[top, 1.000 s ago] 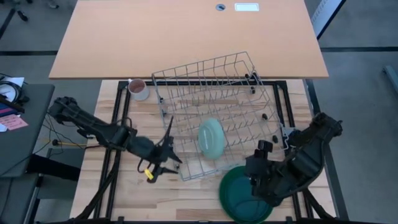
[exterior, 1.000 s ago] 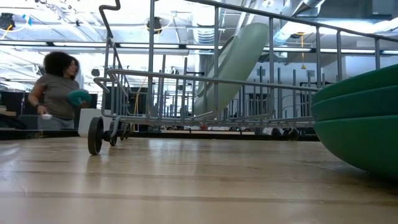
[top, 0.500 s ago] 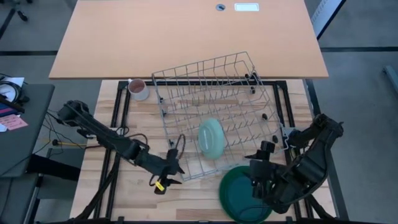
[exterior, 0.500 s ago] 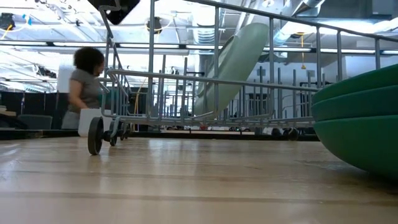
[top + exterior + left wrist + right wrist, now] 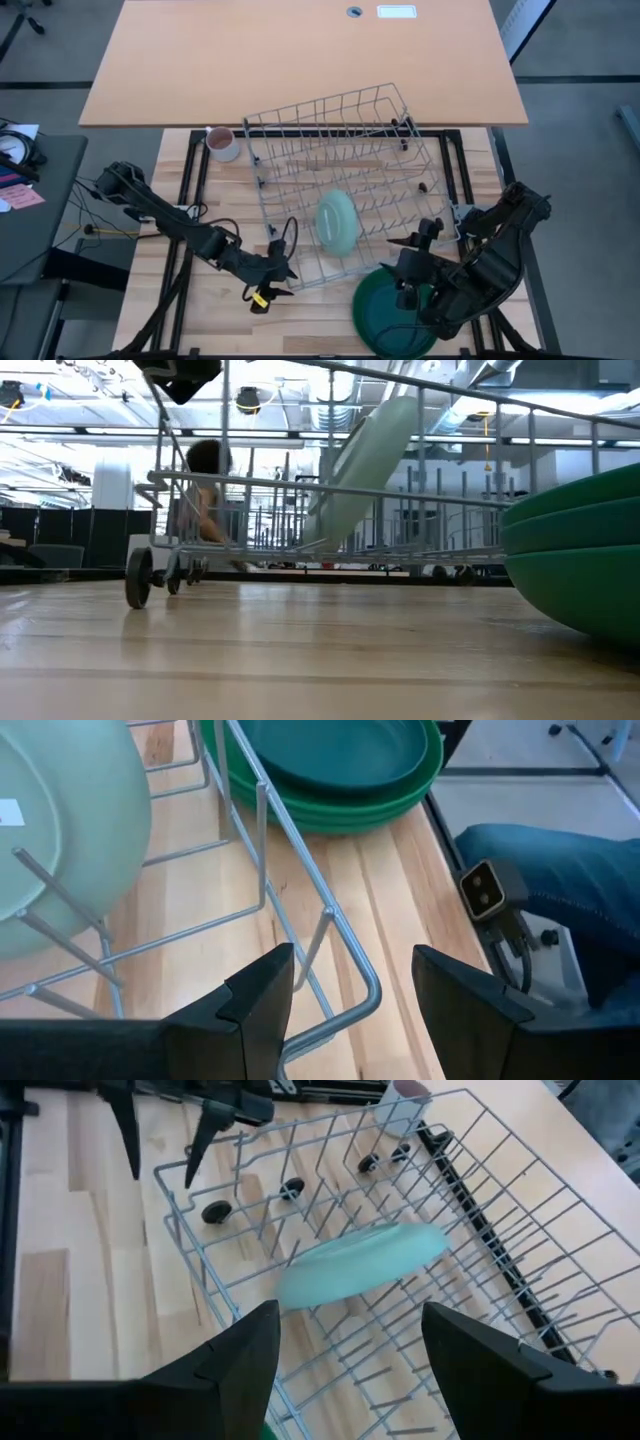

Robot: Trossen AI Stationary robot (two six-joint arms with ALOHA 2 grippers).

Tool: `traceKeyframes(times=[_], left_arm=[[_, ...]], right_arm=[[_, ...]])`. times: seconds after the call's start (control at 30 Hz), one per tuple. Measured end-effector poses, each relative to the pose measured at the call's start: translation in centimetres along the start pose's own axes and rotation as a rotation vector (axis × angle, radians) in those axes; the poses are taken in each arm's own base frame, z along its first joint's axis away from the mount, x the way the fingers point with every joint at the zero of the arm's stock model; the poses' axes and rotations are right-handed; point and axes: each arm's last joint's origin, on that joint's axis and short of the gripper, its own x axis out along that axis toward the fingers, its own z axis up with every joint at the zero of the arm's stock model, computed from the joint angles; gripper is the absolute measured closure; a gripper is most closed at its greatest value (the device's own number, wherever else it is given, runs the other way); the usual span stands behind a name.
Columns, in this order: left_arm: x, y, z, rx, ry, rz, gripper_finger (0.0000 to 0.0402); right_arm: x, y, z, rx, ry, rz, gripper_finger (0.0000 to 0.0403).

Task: Sort dishes
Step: Put the dark blue plate in the dish rack

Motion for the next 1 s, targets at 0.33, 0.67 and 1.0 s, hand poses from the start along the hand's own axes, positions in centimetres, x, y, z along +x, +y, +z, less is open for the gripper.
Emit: traceKeyframes(times=[0.33, 0.67, 1.0], left_arm=[[-0.7, 0.6, -1.2, -0.036, 0.134, 0.079, 0.0202], [-3.1, 1.1, -1.7, -0.040, 0.190, 0.126, 0.0202], [-6.0, 1.8, -1.8, -0.062, 0.200, 0.171, 0.0203]], right_arm=[[3.0, 1.9, -0.1, -0.139, 0.033, -0.083, 0.0153], [5.5, 1.6, 0.5, -0.113, 0.128, -0.075, 0.0158], [5.6, 2.2, 0.7, -0.037, 0.162, 0.019, 0.0178]])
